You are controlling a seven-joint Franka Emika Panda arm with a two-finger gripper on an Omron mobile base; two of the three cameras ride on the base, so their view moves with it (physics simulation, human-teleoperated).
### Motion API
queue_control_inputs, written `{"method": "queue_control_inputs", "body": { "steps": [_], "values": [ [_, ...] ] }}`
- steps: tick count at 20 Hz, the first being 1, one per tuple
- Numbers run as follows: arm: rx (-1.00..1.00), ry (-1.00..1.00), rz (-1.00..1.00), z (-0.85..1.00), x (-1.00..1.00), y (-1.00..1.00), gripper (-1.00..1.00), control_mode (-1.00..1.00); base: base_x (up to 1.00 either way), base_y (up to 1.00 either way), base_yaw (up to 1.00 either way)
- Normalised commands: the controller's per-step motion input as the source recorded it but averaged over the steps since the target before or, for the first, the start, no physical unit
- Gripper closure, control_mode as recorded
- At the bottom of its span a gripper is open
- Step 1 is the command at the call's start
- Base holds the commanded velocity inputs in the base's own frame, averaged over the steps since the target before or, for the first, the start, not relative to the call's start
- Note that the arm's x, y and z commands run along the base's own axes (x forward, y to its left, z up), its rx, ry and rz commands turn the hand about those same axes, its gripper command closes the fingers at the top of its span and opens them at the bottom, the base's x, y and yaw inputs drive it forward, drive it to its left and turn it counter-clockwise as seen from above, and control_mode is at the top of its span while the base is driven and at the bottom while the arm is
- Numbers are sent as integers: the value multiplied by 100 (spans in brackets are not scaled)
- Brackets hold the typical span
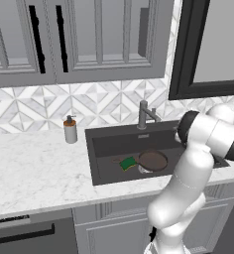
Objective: Pick the pan and sponge and place them into the sink. Then turn on the water.
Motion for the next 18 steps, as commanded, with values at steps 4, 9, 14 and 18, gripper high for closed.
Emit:
{"method": "queue_control_inputs", "body": {
  "steps": [4,9,14,18],
  "values": [
    [1,0,0,-16,26,0,-100,-100,0,0,0],
    [1,0,0,-12,26,0,-100,-100,0,0,0],
    [1,0,0,0,38,0,-100,-100,0,0,0],
    [0,0,0,0,47,0,-100,-100,0,0,0]
  ]
}}
